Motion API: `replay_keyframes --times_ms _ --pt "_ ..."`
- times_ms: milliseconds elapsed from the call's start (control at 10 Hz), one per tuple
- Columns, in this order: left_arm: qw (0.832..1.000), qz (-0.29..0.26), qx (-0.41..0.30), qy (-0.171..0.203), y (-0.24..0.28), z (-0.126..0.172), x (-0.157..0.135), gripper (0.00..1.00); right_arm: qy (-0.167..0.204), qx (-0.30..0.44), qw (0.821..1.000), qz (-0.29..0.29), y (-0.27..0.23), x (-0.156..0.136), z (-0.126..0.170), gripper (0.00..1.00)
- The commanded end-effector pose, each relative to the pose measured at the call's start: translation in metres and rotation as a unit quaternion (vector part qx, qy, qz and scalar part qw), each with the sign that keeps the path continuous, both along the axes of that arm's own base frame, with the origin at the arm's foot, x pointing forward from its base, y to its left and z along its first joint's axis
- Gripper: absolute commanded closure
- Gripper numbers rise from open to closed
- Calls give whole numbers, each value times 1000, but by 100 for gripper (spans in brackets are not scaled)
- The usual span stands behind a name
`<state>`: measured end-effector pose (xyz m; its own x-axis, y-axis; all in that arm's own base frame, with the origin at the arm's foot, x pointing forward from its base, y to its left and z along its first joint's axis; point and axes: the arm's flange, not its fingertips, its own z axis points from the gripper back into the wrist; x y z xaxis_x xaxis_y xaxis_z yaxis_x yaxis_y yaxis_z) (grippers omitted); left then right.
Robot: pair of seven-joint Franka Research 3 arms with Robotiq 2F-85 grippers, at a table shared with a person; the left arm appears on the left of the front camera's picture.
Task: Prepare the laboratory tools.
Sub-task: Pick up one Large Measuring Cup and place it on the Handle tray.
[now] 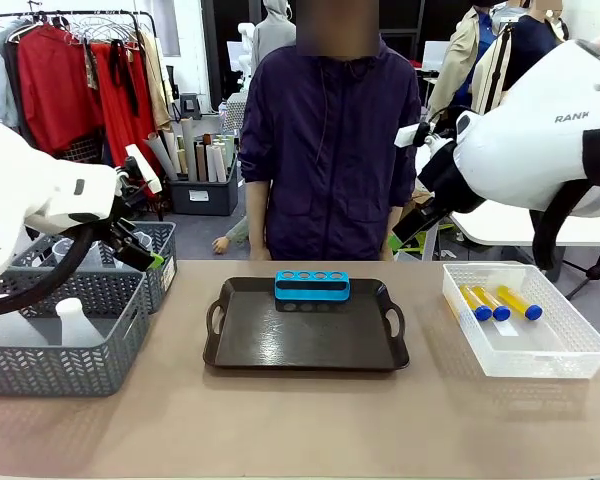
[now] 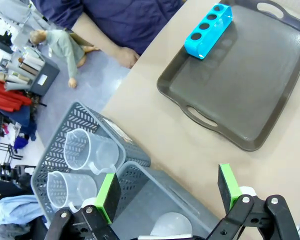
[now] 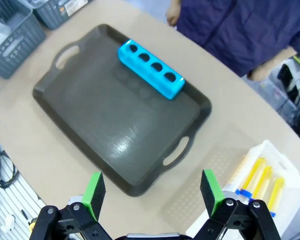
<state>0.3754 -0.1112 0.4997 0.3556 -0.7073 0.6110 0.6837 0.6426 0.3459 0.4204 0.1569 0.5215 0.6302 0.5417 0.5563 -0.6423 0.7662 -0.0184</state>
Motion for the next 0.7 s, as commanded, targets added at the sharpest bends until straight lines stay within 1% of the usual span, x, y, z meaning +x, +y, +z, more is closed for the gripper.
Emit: replay_keyframes --times_ms 0,400,500,600 --pt "1000 0 -2 -5 -2 -1 2 0 11 6 1000 4 -1 1 0 0" --pt "1000 0 -2 -5 -2 -1 2 0 11 6 1000 4 -1 1 0 0" --pt "1000 0 0 0 0 -1 1 0 11 6 1000 4 -1 1 0 0" --pt "995 -63 -2 70 3 4 5 0 7 -3 1000 1 1 0 -2 0"
